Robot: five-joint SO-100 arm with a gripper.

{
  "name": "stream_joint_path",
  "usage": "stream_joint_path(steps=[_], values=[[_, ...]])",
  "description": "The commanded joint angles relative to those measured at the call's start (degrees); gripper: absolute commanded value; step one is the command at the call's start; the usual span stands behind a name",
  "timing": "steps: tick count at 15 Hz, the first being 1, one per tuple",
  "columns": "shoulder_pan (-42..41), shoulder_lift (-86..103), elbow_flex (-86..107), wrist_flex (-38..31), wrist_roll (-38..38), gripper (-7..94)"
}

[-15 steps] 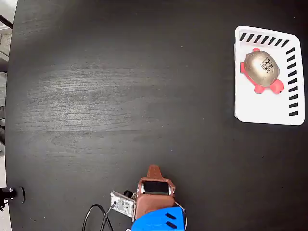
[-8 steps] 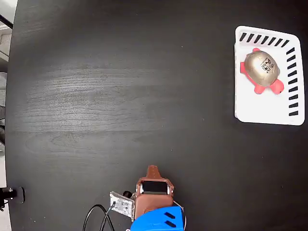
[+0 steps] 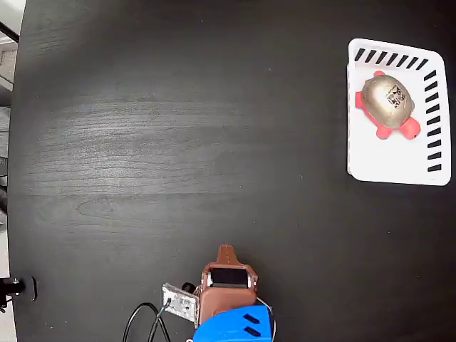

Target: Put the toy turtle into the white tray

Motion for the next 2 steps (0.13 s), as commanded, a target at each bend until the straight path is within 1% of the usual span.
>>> stream_joint_path(steps=[1,2], values=[[-0.88,4.48,-0.44,0.53,0.00,0],[-0.88,4.48,-0.44,0.53,0.00,0]])
